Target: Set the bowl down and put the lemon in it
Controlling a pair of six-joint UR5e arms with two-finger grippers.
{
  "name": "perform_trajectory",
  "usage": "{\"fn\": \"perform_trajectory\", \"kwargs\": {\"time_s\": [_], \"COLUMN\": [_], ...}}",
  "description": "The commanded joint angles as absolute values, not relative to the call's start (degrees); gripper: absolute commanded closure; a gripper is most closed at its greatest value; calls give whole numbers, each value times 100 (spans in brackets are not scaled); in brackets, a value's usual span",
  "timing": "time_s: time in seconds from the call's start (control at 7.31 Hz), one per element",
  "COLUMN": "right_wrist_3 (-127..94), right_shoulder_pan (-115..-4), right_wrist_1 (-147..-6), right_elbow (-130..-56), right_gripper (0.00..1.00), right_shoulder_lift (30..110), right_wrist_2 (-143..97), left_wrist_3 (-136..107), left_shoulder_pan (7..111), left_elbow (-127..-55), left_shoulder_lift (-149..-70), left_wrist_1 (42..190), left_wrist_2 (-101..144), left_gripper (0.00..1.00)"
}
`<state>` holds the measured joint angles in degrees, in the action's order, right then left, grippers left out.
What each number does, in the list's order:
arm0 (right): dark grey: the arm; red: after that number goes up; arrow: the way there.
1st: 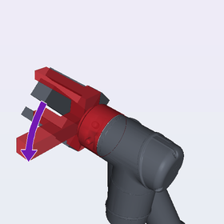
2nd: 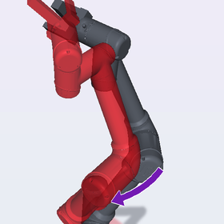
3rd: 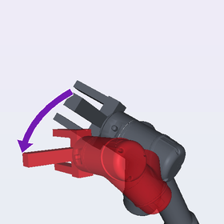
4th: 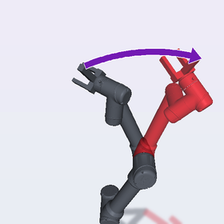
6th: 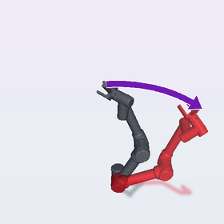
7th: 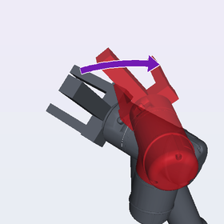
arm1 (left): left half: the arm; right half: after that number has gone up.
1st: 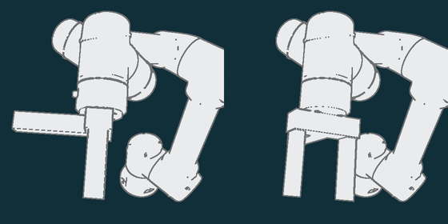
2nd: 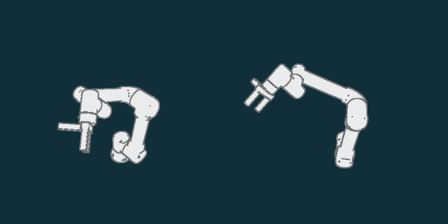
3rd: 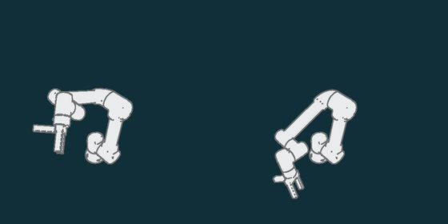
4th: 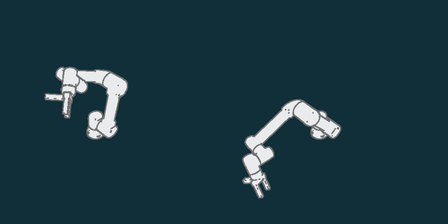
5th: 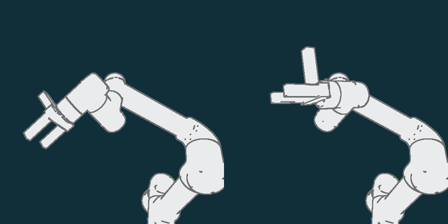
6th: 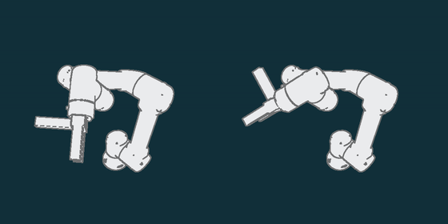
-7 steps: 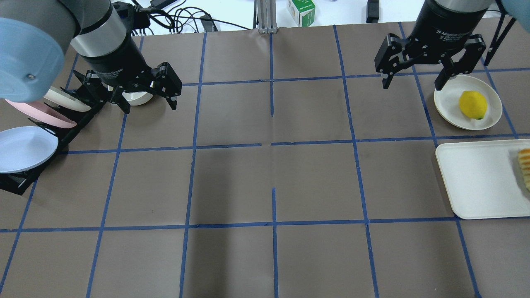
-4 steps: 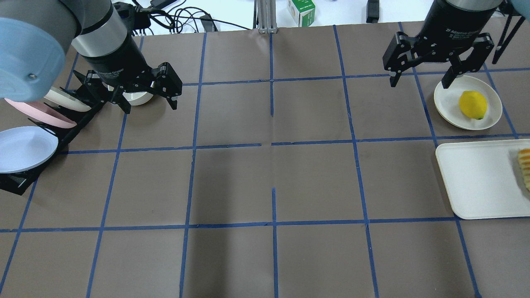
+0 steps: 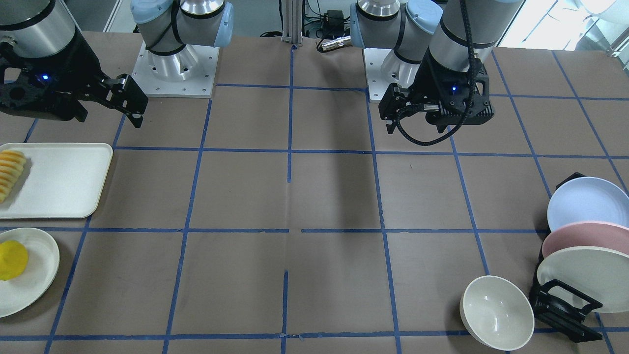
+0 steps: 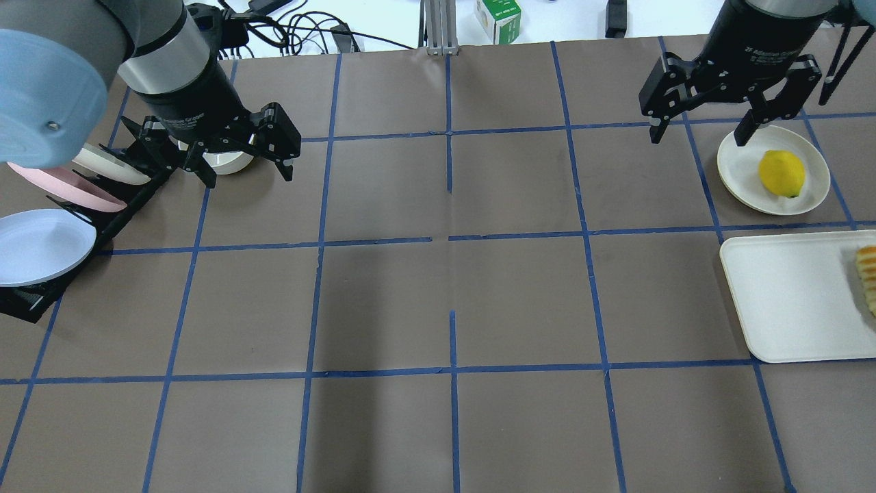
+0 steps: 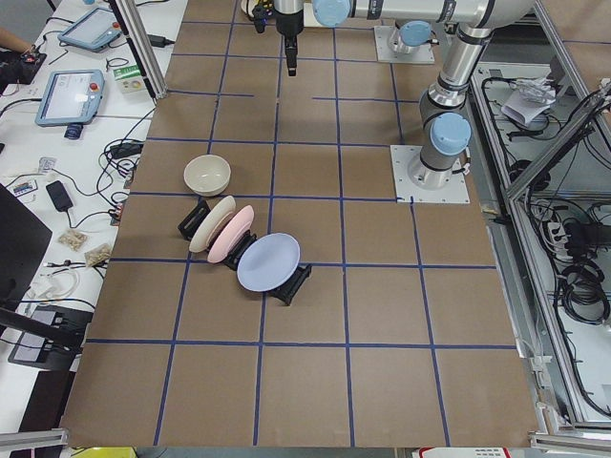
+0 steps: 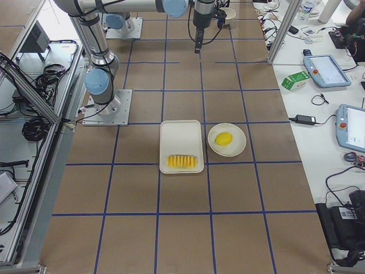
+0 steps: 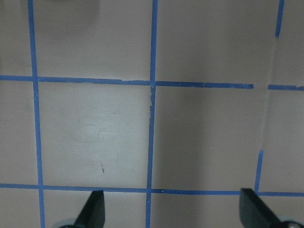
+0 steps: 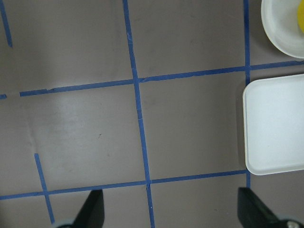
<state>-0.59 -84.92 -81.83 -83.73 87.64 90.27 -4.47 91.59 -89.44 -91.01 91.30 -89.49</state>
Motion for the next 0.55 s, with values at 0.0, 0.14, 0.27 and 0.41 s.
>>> {"fn": "perform_trajectory", "kwargs": {"time_s": [0.0, 0.14, 0.27, 0.41], "right_wrist_3": [-44, -35, 139, 541], "right_shoulder_pan": [-8482, -8438, -8316, -8167], "right_wrist_1": [-8200, -8305, -8671, -8727], "right_elbow": [-8385, -8385, -8385, -8385], "right_gripper": [0, 0, 0, 0], "right_shoulder_lift": [8736, 8632, 8509, 8473], "right_wrist_2": [9070, 9149, 9532, 9684], "left_wrist_3": [-448, -448, -448, -457], "left_shoulder_pan": [9158, 9158, 9158, 9158], "left_elbow": [-8938, -8938, -8938, -8938], "left_shoulder_lift": [-9097, -9097, -9088, -9097], "left_wrist_1": [9132, 9132, 9132, 9132], "left_wrist_2": [-8947, -8947, -8947, -8947], "left_gripper": [0, 0, 0, 0]}}
